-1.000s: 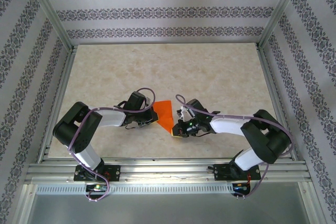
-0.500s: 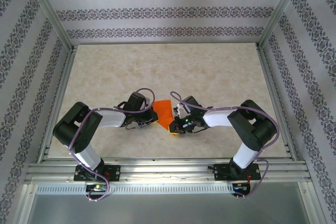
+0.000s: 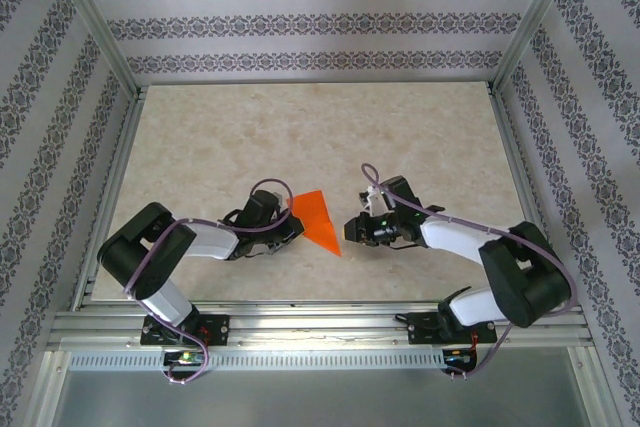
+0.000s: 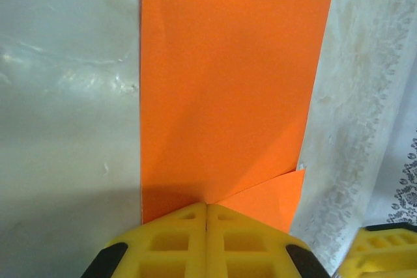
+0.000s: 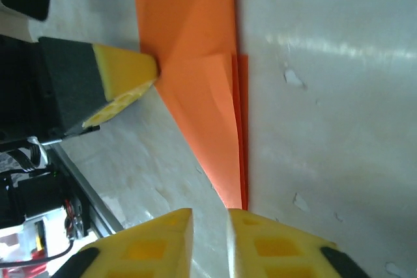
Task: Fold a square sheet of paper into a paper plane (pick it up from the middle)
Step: Third fold the triangle at the center of the table, then fourth fold the wing at the center of the table.
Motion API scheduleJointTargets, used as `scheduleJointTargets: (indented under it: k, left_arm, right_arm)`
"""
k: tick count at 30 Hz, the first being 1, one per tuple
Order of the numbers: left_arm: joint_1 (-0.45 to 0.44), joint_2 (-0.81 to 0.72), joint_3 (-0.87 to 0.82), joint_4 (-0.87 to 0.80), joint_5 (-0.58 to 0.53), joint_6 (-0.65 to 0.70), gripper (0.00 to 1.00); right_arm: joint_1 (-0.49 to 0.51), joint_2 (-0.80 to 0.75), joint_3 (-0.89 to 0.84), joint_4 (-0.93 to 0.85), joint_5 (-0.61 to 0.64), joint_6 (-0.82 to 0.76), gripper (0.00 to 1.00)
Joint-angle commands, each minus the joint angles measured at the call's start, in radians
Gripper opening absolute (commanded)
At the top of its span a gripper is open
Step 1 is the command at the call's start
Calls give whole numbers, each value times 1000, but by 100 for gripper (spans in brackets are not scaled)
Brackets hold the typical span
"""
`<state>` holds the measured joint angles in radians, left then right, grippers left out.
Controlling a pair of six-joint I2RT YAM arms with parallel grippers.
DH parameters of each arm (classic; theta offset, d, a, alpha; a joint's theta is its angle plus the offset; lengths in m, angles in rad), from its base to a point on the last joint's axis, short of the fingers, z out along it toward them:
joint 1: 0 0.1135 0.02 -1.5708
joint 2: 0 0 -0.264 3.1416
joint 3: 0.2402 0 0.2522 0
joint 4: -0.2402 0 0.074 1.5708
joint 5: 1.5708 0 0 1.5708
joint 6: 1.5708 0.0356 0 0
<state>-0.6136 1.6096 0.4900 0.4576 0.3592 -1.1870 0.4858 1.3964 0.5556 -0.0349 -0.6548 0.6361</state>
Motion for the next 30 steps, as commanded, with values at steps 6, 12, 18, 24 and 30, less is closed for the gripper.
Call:
scheduleJointTargets:
  k: [6, 12, 18, 24, 30]
  left_arm:
    - [-4, -195, 25, -202, -130, 113, 26]
    - [56, -269, 5, -284, -115, 152, 31]
    - [109, -229, 27, -306, -26, 175, 29]
    - [114, -154, 65, -283, 38, 172, 28]
    - [113, -102, 79, -260, 70, 162, 24]
  right_arm:
    - [12, 69, 119, -32, 73, -49, 27]
    - [32, 148, 148, 9, 73, -23, 29]
    - [40, 234, 195, 9, 42, -25, 28]
    - [37, 286, 224, 20, 29, -22, 24]
    - [37, 329, 244, 38, -1, -19, 19]
